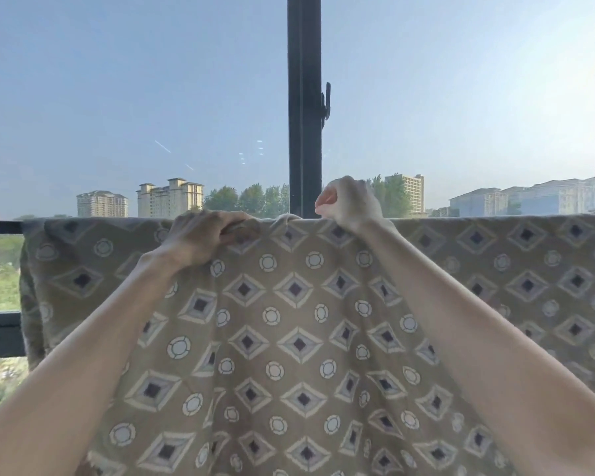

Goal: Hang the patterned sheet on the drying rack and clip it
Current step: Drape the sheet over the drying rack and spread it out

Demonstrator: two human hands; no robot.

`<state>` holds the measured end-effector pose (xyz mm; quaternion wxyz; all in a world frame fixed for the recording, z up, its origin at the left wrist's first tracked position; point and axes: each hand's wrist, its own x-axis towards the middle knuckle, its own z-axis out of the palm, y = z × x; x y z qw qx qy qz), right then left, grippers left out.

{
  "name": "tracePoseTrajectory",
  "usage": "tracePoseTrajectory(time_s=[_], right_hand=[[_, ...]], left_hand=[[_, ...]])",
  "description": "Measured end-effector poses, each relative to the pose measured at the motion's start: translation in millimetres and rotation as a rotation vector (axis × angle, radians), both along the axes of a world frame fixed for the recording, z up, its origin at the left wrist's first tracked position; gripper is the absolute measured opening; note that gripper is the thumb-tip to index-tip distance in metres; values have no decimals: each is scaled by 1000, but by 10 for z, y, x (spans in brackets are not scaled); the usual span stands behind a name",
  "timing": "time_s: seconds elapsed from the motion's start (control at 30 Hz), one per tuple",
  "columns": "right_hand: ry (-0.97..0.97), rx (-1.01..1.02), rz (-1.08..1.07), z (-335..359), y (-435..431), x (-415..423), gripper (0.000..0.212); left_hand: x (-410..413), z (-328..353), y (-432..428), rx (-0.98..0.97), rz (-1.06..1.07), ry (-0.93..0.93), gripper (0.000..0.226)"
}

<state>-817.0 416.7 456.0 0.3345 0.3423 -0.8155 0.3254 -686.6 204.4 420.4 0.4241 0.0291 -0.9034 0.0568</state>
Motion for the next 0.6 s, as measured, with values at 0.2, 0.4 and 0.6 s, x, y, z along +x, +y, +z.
tracePoseTrajectory(time_s=[0.2,0.4,0.6], right_hand=[[372,-104,117,-461,-376,334,22],[475,183,181,-445,-314,343,28],[392,234,184,-400,-425,307,27]], left_hand=[[18,2,17,19,-31,-44,25],[123,-105,-189,185,-299,-33,22],[358,-404,-413,268,25,248,45]])
